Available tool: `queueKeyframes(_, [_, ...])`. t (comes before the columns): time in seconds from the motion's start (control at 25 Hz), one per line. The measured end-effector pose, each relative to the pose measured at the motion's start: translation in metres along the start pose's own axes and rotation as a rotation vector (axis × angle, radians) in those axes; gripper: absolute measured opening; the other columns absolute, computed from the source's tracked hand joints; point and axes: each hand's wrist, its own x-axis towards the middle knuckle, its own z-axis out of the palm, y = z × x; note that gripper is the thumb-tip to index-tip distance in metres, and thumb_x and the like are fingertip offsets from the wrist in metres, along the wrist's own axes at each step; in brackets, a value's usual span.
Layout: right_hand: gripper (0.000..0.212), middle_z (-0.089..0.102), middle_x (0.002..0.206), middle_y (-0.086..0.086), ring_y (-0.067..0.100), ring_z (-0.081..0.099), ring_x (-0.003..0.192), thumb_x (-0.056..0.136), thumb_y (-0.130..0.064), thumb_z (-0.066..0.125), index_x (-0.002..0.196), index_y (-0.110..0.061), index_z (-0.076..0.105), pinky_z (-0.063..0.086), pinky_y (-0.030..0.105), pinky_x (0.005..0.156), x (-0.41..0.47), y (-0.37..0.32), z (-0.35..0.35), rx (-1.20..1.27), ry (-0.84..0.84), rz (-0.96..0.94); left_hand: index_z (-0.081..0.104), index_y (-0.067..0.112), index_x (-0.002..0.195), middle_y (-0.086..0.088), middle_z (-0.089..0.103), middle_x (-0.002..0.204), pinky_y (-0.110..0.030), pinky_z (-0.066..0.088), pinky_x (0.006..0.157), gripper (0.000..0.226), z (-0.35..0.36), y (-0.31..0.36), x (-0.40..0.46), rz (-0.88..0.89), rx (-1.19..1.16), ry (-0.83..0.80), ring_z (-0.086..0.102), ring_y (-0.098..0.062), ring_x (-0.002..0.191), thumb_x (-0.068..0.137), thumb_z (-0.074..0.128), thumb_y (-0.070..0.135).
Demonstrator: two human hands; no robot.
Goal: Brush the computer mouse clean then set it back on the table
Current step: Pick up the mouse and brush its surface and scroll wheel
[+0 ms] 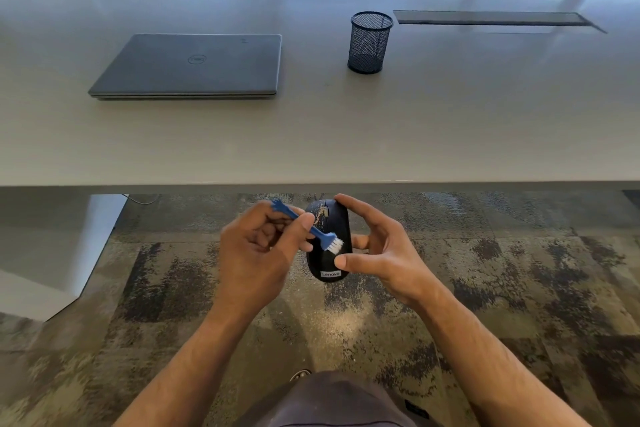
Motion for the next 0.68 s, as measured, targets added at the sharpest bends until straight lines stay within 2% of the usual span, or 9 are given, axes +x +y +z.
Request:
queueKeyframes(0.2, [0.093, 0.067, 0.135, 0.013, 0.043, 0.073, 0.105, 0.067, -0.005, 0.086, 0.148, -0.025, 0.047, 0.054, 0.065, 0.095, -0.005, 0.004, -0.004, 0.014, 0.035, 0.006, 0.071, 0.028, 0.088, 0.003, 0.075, 0.073, -0.019, 0.056, 0.058, 0.008, -0.017, -0.008, 0.009, -0.063, -0.061, 0.098, 0.072, -0.013, 0.059, 0.084, 0.077, 0.032])
queueKeyframes(0.32, [0.092, 0.068, 0.134, 0.017, 0.041, 0.075, 0.101, 0.065, -0.006, 0.086, 0.147, -0.024, 0.049, 0.055, 0.062, 0.096, -0.004, 0.001, -0.005, 0.044, 0.059, 0.002, 0.072, 0.029, 0.091, 0.002, 0.075, 0.073, -0.019, 0.056, 0.058, 0.005, -0.014, -0.005, 0.004, 0.034, -0.118, 0.020, 0.072, -0.015, 0.058, 0.086, 0.074, 0.030])
queueKeyframes(0.44, [0.091, 0.070, 0.130, 0.016, 0.039, 0.076, 0.099, 0.066, -0.003, 0.085, 0.147, -0.022, 0.048, 0.056, 0.058, 0.096, -0.001, -0.001, -0.004, 0.057, 0.049, -0.007, 0.071, 0.035, 0.093, 0.005, 0.074, 0.075, -0.016, 0.054, 0.058, 0.007, -0.003, -0.005, -0.005, 0.075, -0.057, -0.055, 0.072, -0.011, 0.060, 0.087, 0.073, 0.032])
queueKeyframes(0.52, [0.091, 0.071, 0.129, 0.014, 0.040, 0.075, 0.100, 0.068, 0.001, 0.083, 0.148, -0.020, 0.046, 0.056, 0.058, 0.096, -0.002, 0.000, -0.003, 0.052, 0.039, -0.005, 0.070, 0.040, 0.092, 0.008, 0.075, 0.076, -0.014, 0.053, 0.057, 0.008, -0.003, -0.008, -0.006, 0.045, 0.003, -0.022, 0.072, -0.009, 0.062, 0.086, 0.072, 0.035])
queueKeyframes(0.68, [0.094, 0.070, 0.132, 0.007, 0.041, 0.074, 0.102, 0.065, 0.000, 0.084, 0.148, -0.018, 0.046, 0.055, 0.059, 0.097, -0.006, 0.000, -0.005, 0.081, 0.064, -0.001, 0.071, 0.036, 0.094, 0.005, 0.075, 0.078, -0.020, 0.056, 0.059, 0.008, -0.021, -0.016, 0.001, 0.011, 0.024, 0.055, 0.072, -0.015, 0.064, 0.087, 0.071, 0.034])
